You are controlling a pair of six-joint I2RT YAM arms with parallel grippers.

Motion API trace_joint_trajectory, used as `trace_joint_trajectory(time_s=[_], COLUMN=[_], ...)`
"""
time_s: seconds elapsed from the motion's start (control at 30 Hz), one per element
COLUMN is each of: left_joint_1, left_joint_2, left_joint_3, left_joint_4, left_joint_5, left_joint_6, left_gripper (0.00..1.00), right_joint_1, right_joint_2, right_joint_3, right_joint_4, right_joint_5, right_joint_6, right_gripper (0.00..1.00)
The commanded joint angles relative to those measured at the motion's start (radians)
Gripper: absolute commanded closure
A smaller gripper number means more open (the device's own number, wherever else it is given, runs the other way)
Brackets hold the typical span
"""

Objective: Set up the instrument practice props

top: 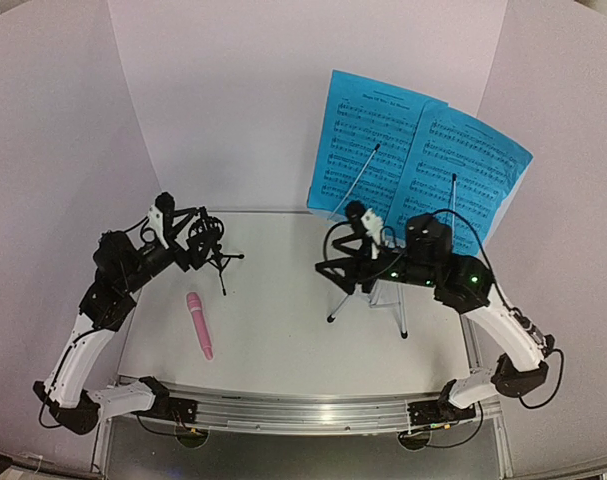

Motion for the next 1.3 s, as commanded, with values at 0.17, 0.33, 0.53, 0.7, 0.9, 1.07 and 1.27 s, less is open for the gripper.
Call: trace_joint_trajectory(time_s=[0.17,0.33,0.53,0.7,0.9,1.07,1.27], left_joint_1=[0.322,0.429,0.447,0.433,0.294,0.281,0.28], left_joint_2=[-0.155,-0.182,-0.074,0.135,0.292,0.399,0.499], left_joint_3=[-0.24,-0.419,-0.543,-0.565,-0.597,-0.607,-0.604], left_joint_4=[-0.162,-0.247,-0.294,-0.302,-0.2,-0.133,-0.121], left_joint_5=[-0.217,-0.262,-0.25,-0.218,-0.248,-0.287,-0.315], left_joint_6=[-0.398,-0.602,-0.678,-0.664,-0.532,-0.53,-0.544], left_gripper=[0.19,0.2,0.22,0.22,0.18,0.19,0.28], right_joint_1=[0.197,0.202,0.201,0.2,0.2,0.2,0.2], right_joint_2=[0.239,0.301,0.326,0.364,0.358,0.325,0.268], right_joint_3=[-0.038,-0.261,-0.514,-0.595,-0.724,-0.784,-0.821], right_joint_4=[0.057,0.239,0.413,0.415,0.414,0.414,0.415], right_joint_5=[0.054,0.108,0.355,0.388,0.445,0.472,0.514], right_joint_6=[-0.085,-0.002,0.136,0.244,0.38,0.423,0.434], right_gripper=[0.22,0.23,0.22,0.21,0.21,0.22,0.21])
